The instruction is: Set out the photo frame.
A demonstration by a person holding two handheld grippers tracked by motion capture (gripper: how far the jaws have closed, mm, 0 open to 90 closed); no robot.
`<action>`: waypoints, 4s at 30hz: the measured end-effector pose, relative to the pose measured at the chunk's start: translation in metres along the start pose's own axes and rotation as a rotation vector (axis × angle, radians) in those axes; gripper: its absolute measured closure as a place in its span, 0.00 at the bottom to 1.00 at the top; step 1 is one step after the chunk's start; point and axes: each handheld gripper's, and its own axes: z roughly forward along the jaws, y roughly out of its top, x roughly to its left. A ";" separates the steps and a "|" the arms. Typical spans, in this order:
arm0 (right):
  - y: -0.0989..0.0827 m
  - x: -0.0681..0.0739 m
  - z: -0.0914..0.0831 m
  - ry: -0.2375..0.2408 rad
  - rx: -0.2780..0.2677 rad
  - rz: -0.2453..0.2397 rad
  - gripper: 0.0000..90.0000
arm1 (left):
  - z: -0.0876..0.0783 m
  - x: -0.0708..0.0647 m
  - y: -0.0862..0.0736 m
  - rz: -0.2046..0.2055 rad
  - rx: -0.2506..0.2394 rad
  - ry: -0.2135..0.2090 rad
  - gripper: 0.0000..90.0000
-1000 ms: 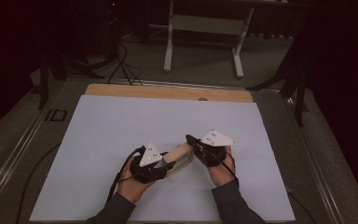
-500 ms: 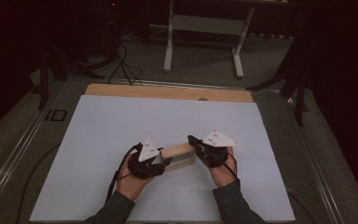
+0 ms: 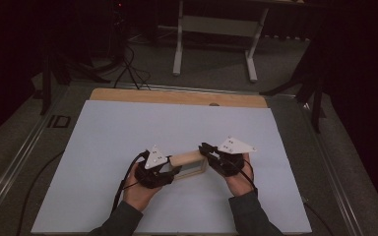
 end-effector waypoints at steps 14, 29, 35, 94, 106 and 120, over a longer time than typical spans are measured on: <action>-0.003 -0.011 -0.005 0.072 0.029 0.013 0.55 | 0.002 0.004 -0.003 -0.052 -0.004 -0.020 0.59; -0.006 -0.017 -0.006 0.064 0.025 0.034 0.46 | 0.004 0.005 -0.004 -0.057 0.009 -0.015 0.62; -0.010 -0.019 -0.003 0.115 0.036 0.047 0.43 | 0.004 0.006 -0.004 -0.060 0.009 -0.016 0.62; -0.021 -0.011 0.027 0.123 0.121 -0.033 0.45 | 0.007 0.023 0.007 -0.042 0.028 0.002 0.59; -0.016 -0.008 0.035 0.080 0.115 -0.034 0.47 | 0.012 0.035 0.008 -0.028 0.000 0.019 0.56; -0.015 -0.009 0.043 0.046 0.117 -0.033 0.49 | 0.020 0.044 0.015 -0.004 -0.024 0.048 0.51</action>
